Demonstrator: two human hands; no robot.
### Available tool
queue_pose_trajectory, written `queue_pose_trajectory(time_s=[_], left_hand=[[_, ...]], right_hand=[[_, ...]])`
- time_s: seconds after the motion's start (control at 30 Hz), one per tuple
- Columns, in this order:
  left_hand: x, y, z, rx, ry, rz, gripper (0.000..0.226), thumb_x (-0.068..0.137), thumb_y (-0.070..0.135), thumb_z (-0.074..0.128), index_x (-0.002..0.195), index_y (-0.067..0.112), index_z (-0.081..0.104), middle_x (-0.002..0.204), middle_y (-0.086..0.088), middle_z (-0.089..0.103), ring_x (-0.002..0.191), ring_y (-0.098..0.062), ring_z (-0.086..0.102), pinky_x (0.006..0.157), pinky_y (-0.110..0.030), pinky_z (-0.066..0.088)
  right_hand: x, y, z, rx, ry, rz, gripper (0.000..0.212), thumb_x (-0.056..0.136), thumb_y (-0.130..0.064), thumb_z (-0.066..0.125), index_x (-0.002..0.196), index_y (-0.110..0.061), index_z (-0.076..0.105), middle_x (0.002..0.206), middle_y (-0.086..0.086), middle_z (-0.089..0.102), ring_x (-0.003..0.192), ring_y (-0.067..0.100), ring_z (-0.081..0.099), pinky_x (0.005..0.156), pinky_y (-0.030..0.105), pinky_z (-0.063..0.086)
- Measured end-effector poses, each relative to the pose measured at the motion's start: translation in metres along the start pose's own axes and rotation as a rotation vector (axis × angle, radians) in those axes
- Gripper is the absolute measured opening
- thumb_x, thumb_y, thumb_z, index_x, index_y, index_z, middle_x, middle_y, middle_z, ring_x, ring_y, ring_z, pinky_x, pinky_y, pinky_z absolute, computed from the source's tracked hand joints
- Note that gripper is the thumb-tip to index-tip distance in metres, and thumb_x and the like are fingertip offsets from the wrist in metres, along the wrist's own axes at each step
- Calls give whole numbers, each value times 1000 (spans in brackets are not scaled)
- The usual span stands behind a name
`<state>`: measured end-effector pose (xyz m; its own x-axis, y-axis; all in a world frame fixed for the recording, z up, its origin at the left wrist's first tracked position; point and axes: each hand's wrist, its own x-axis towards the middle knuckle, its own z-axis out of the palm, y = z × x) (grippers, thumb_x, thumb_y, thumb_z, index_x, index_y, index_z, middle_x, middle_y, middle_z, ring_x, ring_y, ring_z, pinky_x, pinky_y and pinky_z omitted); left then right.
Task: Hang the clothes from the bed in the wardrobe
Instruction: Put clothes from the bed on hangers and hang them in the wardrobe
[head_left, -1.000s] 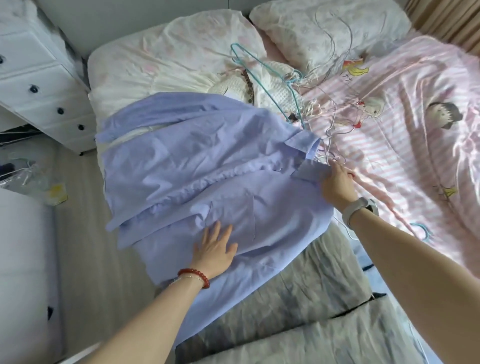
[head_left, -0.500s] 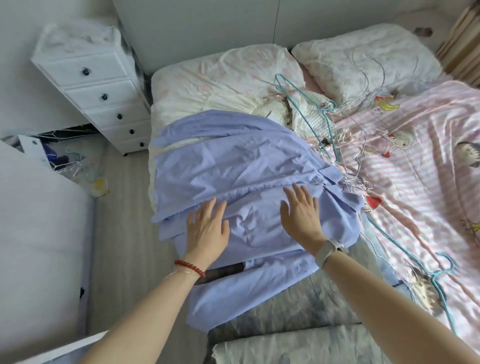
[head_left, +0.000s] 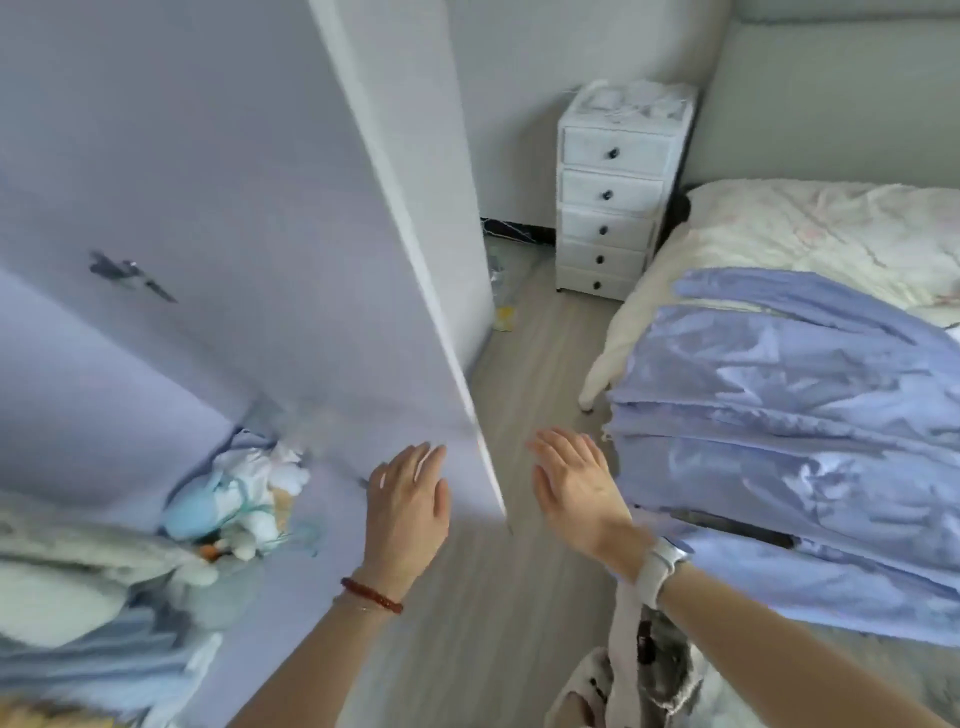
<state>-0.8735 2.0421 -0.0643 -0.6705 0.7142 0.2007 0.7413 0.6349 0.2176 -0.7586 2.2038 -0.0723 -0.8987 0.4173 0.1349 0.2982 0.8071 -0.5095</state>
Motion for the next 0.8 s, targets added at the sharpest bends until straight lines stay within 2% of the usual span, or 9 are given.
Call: queue_pose_trajectory(time_s=[0.1, 0.23, 0.33, 0.5, 0.67, 0.8], left_hand=[[-39, -70, -45, 102, 94, -223, 35, 74, 5, 66, 108, 5, 66, 112, -15, 65, 106, -31, 62, 89, -52, 47], [-94, -154, -108, 257, 180, -410, 39, 73, 15, 59, 110, 8, 66, 116, -15, 64, 108, -32, 60, 90, -57, 42], [-135, -206, -148, 255, 222, -591, 40, 86, 17, 56, 125, 10, 57, 134, -14, 51, 126, -32, 45, 103, -57, 27], [-191, -274, -213, 322, 285, -798, 48, 93, 26, 44, 140, 19, 37, 150, -5, 29, 140, -22, 20, 110, -53, 10], [-218, -325, -266, 379, 370, -915, 48, 96, 30, 37, 143, 21, 29, 153, -4, 19, 142, -19, 9, 111, -48, 8], [-213, -369, -305, 431, 436, -955, 53, 96, 31, 36, 145, 19, 22, 155, -7, 12, 143, -21, 5, 112, -47, 9]], right_hand=[[17, -75, 30, 28, -37, -171, 35, 90, -14, 50, 124, -7, 55, 133, 10, 52, 129, 28, 41, 109, 43, 25], [37, -176, 70, 36, -93, -358, 39, 94, -20, 41, 132, -12, 47, 142, 5, 42, 136, 22, 30, 112, 37, 19], [43, -248, 95, 65, -117, -483, 38, 93, -17, 44, 129, -9, 50, 138, 9, 46, 133, 26, 36, 110, 39, 26], [54, -358, 121, 119, -151, -672, 37, 92, -14, 46, 128, -7, 51, 135, 11, 49, 128, 26, 42, 106, 37, 30], [83, -458, 143, 164, -201, -831, 40, 96, -18, 39, 135, -11, 42, 141, 6, 43, 130, 20, 38, 106, 30, 26], [119, -534, 158, 288, -228, -854, 41, 96, -17, 38, 136, -8, 39, 139, 9, 44, 128, 25, 39, 103, 31, 30]])
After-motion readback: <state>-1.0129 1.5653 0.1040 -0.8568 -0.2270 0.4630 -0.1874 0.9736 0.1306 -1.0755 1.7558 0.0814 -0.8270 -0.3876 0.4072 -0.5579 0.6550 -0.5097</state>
